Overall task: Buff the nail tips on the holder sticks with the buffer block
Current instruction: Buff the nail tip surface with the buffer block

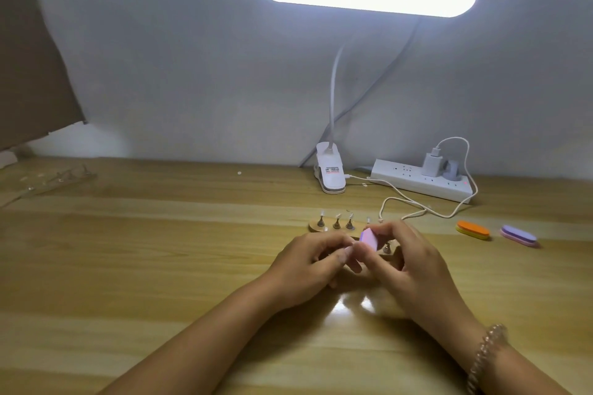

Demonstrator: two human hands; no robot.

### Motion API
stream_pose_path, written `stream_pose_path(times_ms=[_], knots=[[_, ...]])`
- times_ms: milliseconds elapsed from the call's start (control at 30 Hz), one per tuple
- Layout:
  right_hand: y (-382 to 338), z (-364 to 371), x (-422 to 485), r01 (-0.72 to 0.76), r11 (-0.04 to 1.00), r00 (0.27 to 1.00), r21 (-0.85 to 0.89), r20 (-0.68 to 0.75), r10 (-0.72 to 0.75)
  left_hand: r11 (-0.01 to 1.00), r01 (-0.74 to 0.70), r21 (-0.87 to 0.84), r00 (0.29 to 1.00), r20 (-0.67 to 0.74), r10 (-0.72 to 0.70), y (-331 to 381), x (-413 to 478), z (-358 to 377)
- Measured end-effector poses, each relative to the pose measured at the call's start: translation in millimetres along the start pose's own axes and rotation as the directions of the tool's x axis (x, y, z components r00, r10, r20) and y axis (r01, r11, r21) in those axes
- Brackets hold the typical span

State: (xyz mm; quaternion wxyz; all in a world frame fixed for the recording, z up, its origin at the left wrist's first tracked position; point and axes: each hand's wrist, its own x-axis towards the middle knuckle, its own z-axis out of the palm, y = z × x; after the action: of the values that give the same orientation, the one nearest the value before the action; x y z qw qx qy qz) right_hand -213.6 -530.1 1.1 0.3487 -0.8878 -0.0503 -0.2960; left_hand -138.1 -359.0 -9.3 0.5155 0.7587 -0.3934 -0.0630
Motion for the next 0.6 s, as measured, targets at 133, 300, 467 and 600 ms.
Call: stream_pose_path(times_ms=[133, 300, 467, 600], knots=[[-1.1, 0.9, -2.8, 0.102, 0.993, 0.995, -0.063, 0.019, -0.101, 0.999, 0.012, 0.042, 1.0, 0.007, -0.012, -1.4, 1.1, -0.7], [-0.2, -0.8, -1.1, 0.061, 0.995, 0.998, -0.075, -0.009, -0.062, 0.999, 0.018, 0.031, 1.0, 0.021, -0.019, 0.5, 0.6, -0.2], [-1.9, -0.2, -1.6, 0.057, 0.997, 0.998, -0.048, 0.009, -0.057, 1.0, 0.021, 0.02, 1.0, 0.011, -0.021, -0.4, 1.6, -0.9], [-3.4, -1.9, -1.4, 0.059, 0.998, 0.998, -0.038, 0.038, -0.058, 1.0, 0.01, -0.014, 1.0, 0.02, -0.01, 0.8, 1.2, -0.2]])
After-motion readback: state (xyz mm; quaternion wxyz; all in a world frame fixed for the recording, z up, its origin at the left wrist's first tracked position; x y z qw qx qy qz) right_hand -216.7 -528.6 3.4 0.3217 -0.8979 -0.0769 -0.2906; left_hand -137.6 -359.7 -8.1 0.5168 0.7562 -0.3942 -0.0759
